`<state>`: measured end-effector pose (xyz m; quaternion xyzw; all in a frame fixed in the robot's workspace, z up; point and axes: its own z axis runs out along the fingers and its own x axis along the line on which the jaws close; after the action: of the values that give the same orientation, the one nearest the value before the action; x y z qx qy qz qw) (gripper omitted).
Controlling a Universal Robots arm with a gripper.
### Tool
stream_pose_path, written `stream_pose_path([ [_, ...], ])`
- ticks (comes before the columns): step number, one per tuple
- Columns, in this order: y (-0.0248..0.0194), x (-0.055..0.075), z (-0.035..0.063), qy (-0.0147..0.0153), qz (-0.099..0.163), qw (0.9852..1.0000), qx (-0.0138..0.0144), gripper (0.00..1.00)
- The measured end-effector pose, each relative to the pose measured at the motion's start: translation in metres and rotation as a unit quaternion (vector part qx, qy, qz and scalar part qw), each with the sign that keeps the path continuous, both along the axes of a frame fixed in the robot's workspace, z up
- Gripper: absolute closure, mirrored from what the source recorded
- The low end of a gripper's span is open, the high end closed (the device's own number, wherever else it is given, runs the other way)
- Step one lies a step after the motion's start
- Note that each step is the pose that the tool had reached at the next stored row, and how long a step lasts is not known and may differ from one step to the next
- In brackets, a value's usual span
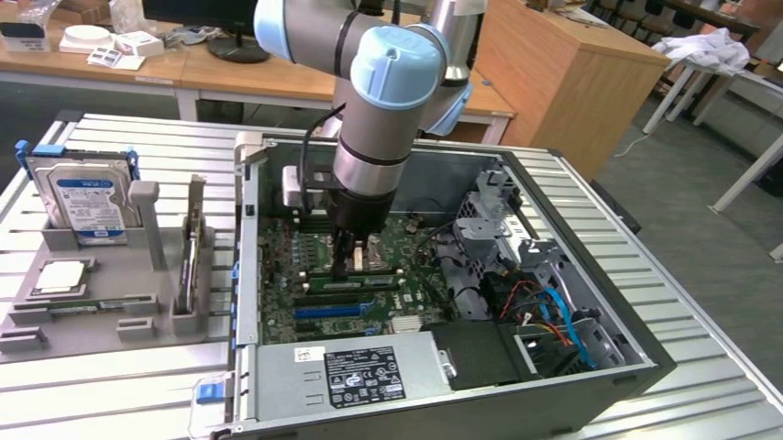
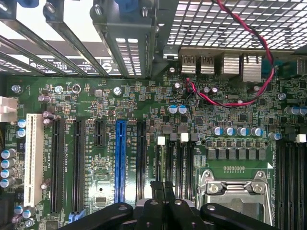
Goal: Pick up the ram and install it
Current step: 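Press down the ram until it locks into place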
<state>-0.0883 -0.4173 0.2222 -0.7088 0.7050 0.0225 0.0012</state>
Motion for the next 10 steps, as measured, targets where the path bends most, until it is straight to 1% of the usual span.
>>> stream_pose_path([
  [10, 0.0, 0.0, -0.0009, 0.0, 0.0, 1.0, 0.0, 0.89],
])
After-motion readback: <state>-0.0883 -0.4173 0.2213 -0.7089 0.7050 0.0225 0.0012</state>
